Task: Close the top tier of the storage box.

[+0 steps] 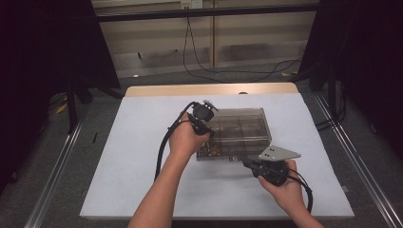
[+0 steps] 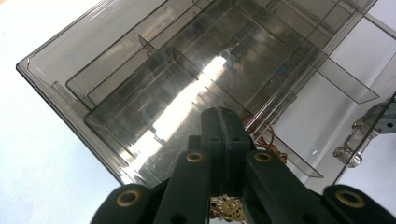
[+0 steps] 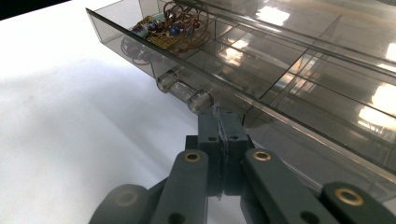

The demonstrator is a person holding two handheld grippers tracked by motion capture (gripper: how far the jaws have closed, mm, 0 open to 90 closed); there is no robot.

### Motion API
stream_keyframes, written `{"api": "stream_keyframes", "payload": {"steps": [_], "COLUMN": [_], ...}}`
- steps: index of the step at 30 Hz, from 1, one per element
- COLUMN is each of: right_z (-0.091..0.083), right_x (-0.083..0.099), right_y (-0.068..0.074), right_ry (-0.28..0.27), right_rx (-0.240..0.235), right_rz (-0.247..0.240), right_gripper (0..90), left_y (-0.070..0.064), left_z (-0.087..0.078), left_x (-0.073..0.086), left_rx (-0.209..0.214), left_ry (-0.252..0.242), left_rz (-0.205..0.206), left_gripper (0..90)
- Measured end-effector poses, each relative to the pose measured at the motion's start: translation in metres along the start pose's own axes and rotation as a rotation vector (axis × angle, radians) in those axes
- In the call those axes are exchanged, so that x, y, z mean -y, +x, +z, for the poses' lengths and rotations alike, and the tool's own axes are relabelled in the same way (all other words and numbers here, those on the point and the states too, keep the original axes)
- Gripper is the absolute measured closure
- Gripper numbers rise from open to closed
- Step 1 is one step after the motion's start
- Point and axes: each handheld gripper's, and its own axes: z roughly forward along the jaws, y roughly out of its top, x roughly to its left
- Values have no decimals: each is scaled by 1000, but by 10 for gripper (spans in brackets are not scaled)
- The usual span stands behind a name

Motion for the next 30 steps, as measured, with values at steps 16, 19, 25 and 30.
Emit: {"api": "stream_keyframes", "payload": {"steps": [16,19,25,30], "right_z": [7,7,8,8], "right_x": [-4,-4,-5,-5], "right_y": [-1,-1,-2,-3], "right_ry": [-1,-2,-3,-5], "right_rx": [9,11,13,13], "right_rz": [15,13,16,16], "right_gripper": [899,899,900,900], "left_y": [0,1,0,0], "left_z": [0,0,0,0], "left_x": [2,1,1,1], "left_rx": [4,2,3,2], "left_ry": [-12,-5,-7,-6], "left_rz": [-19,-20,-22,-24], "left_gripper": [900,900,900,900]}}
